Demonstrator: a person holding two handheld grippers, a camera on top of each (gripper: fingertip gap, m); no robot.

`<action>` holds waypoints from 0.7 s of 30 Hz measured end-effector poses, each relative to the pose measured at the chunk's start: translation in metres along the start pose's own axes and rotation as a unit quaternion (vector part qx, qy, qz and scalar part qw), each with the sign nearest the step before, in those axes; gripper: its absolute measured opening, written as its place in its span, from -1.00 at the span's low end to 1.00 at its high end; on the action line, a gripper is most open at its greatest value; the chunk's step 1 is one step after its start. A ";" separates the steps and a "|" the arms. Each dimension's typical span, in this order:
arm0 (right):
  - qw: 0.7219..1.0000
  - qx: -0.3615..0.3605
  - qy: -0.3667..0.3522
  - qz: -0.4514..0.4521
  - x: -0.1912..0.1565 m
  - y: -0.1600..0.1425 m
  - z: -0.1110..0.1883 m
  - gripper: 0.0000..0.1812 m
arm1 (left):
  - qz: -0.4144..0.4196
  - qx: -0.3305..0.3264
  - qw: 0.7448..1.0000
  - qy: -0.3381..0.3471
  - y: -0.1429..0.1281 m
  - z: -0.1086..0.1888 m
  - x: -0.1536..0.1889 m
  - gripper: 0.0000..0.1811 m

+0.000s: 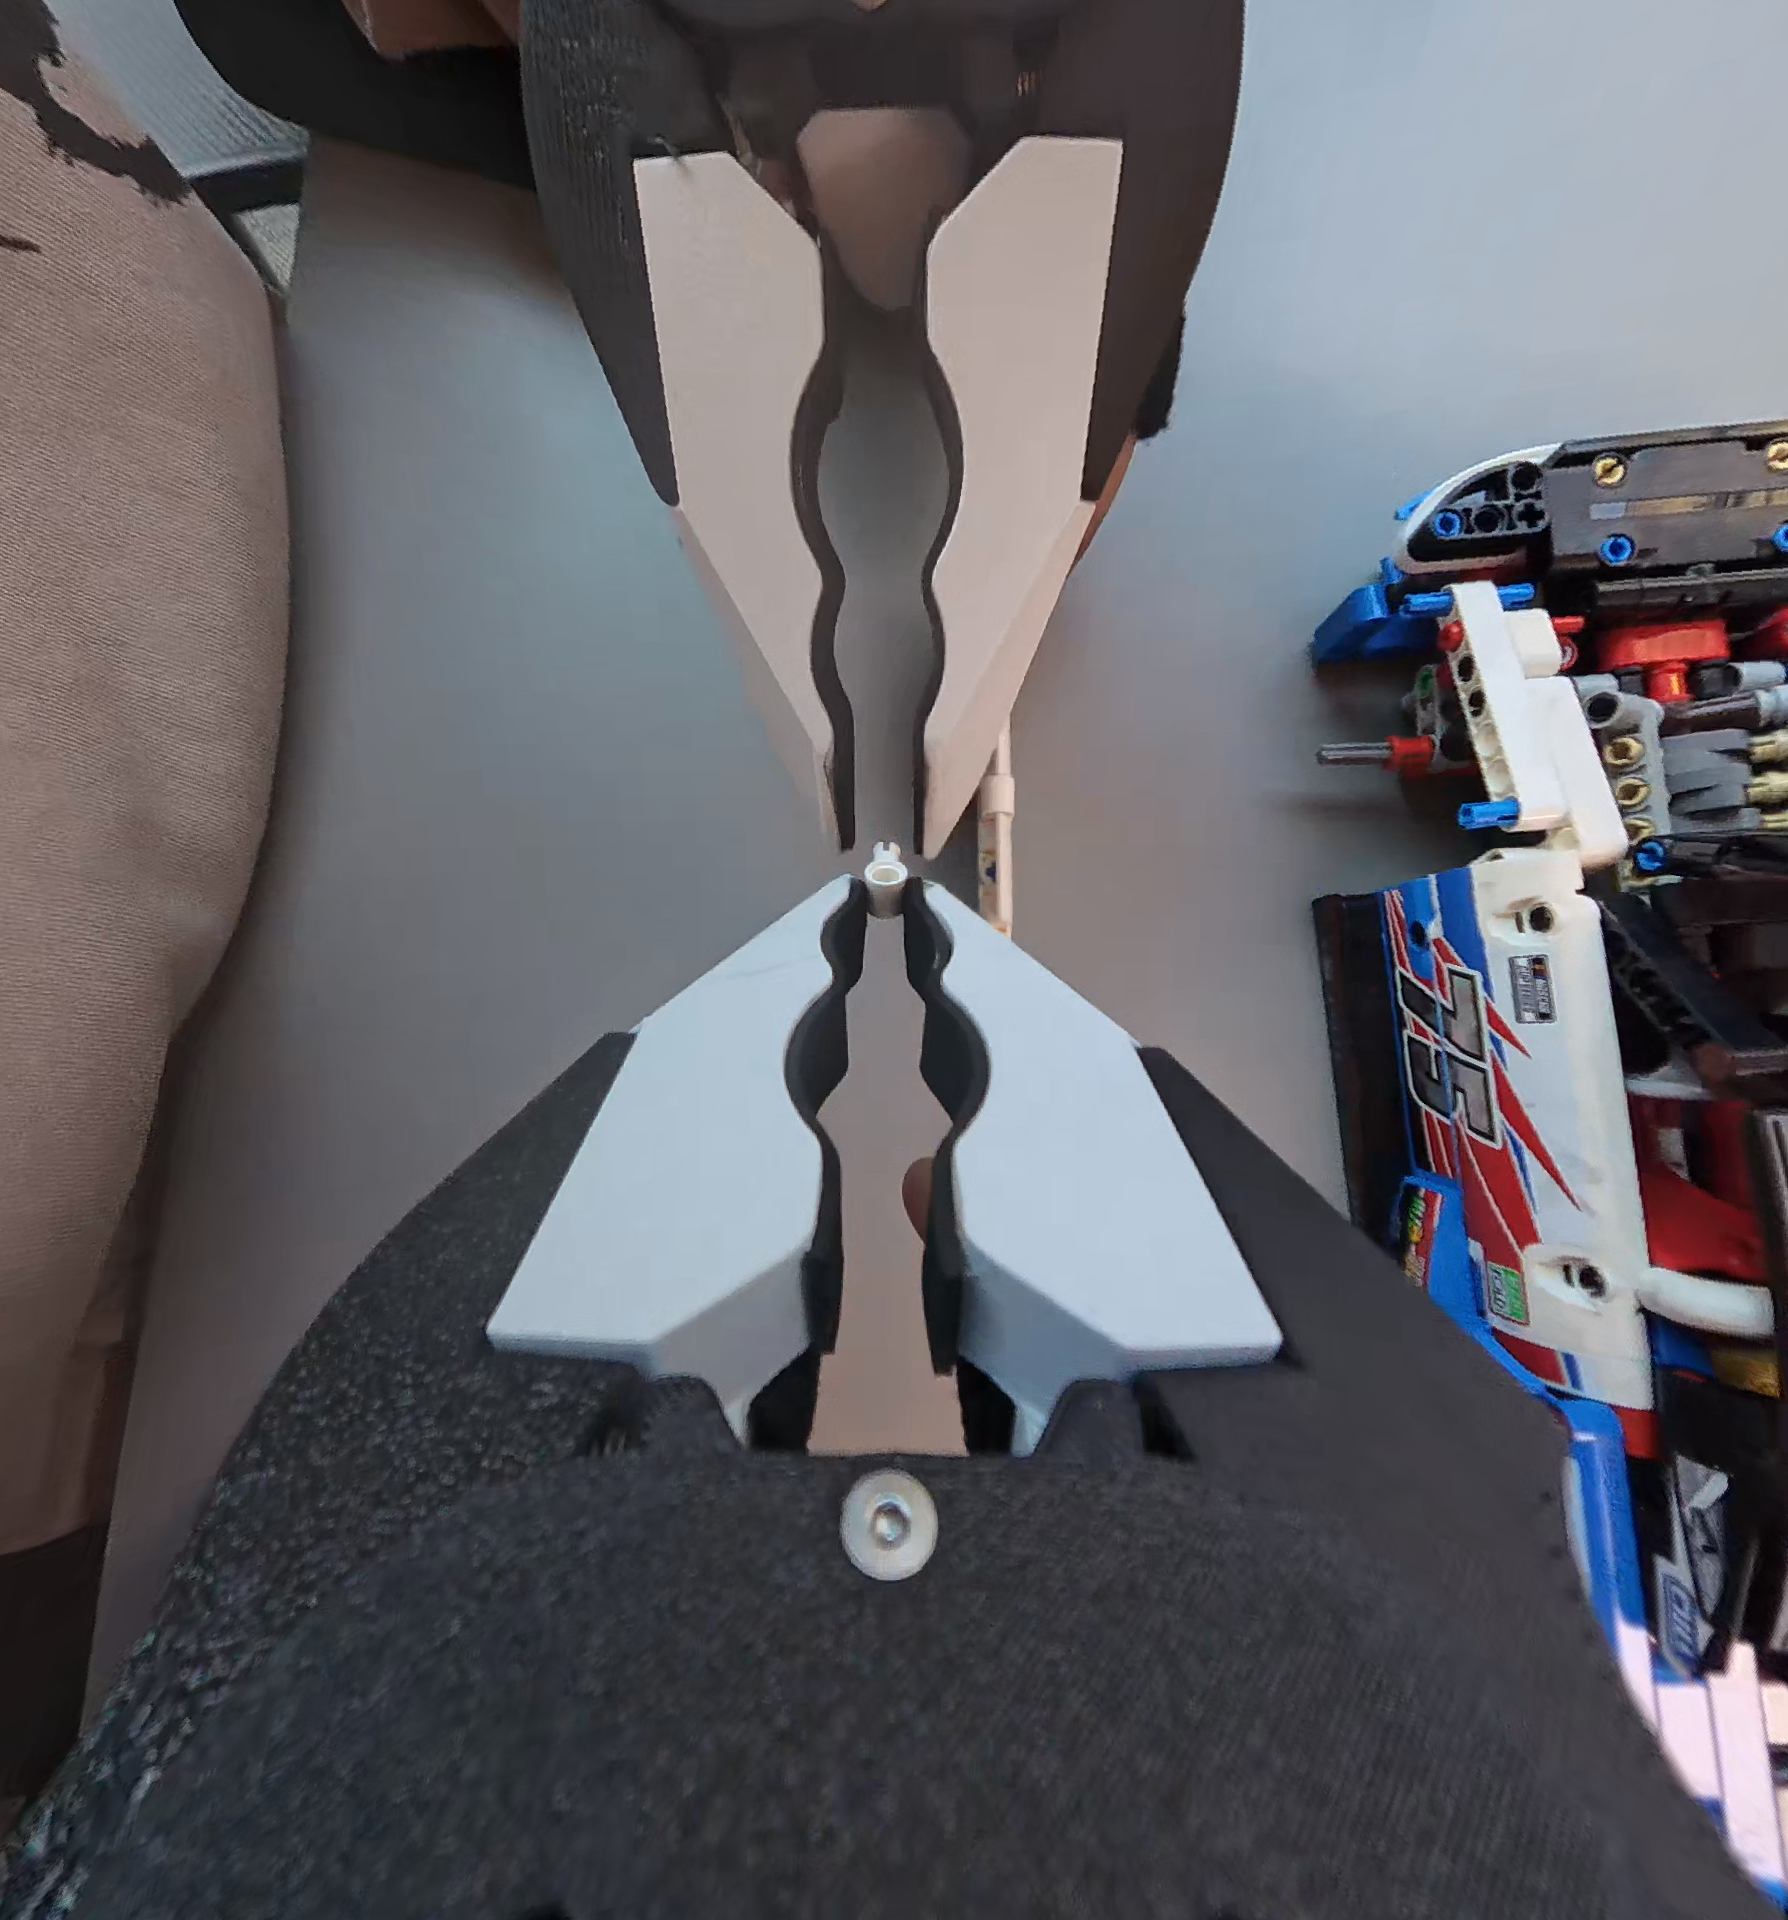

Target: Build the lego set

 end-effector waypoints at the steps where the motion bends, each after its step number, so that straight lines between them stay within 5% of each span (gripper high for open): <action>1: 1.000 0.013 -0.002 0.002 -0.002 0.000 0.001 -0.94 | 0.005 0.003 1.000 -0.004 0.000 -0.002 0.002 -0.90; 17: 0.988 0.155 0.000 -0.029 -0.002 -0.022 0.001 -0.94 | 0.026 0.009 1.000 0.000 -0.002 -0.007 0.000 -0.97; 21: 0.963 0.266 -0.012 -0.031 0.000 -0.014 0.011 -0.94 | 0.048 0.070 0.996 0.001 0.008 -0.001 -0.005 -0.97</action>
Point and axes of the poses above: each gripper's, where its closed fingertips meet, z back along the fingers, y out of its top, x = y × z across the jaws, the point moved 7 cm from there along z, back along the fingers, and after that the axes turned 15 degrees about x, right-handed, at the moved point
